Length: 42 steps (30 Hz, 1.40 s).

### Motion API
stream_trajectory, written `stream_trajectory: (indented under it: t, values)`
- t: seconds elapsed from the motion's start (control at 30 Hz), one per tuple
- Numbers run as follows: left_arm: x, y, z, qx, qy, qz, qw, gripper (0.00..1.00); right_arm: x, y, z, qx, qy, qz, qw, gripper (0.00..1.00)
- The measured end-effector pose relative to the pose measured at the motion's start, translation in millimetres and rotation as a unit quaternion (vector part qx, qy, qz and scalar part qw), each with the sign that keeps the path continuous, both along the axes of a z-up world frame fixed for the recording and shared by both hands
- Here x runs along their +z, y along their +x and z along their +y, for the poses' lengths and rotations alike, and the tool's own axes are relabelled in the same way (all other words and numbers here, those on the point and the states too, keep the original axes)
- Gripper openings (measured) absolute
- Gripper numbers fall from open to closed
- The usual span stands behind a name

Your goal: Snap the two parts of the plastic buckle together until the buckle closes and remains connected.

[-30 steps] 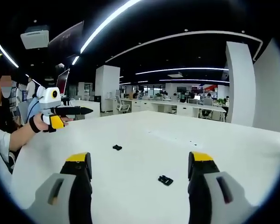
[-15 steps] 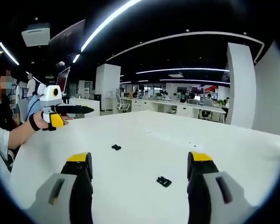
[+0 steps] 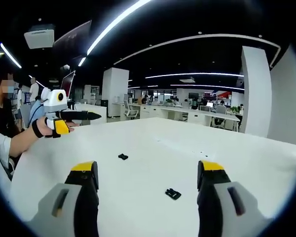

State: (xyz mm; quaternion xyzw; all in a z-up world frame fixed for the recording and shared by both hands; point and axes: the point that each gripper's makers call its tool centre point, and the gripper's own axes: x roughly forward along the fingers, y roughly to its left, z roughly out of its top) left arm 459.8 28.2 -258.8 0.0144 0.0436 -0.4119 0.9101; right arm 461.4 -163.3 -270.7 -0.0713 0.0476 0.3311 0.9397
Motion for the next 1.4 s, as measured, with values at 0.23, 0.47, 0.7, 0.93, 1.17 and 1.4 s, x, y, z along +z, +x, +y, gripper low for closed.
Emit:
stream_trajectory:
  t: [0.23, 0.47, 0.7, 0.93, 1.17, 1.4]
  values:
    - [0.0, 3.8, 1.4, 0.002, -0.003, 0.003, 1.0000, 0.97, 0.5, 2.5, 1.1, 0.002, -0.003, 0.000, 1.0000, 0.83]
    - [-0.3, 9.1, 0.2, 0.001, -0.009, 0.011, 0.9999, 0.97, 2.9, 5.8, 4.8, 0.005, -0.001, 0.000, 1.0000, 0.82]
    - [-7.5, 16.9, 0.4, 0.008, -0.003, 0.022, 0.9997, 0.95, 3.5, 12.7, 3.1, 0.005, 0.002, 0.001, 1.0000, 0.81]
    - [-5.2, 22.2, 4.0, 0.019, -0.002, 0.016, 0.9997, 0.95, 6.1, 17.2, -0.7, 0.002, 0.006, 0.001, 1.0000, 0.81]
    - [-6.8, 27.1, 0.2, 0.017, 0.001, 0.016, 0.9997, 0.95, 2.2, 24.1, -0.5, -0.001, 0.009, 0.006, 0.9999, 0.81]
    - [-9.6, 30.1, -2.4, 0.016, 0.002, 0.020, 0.9997, 0.95, 5.3, 30.6, 1.5, -0.001, 0.013, 0.009, 0.9999, 0.80]
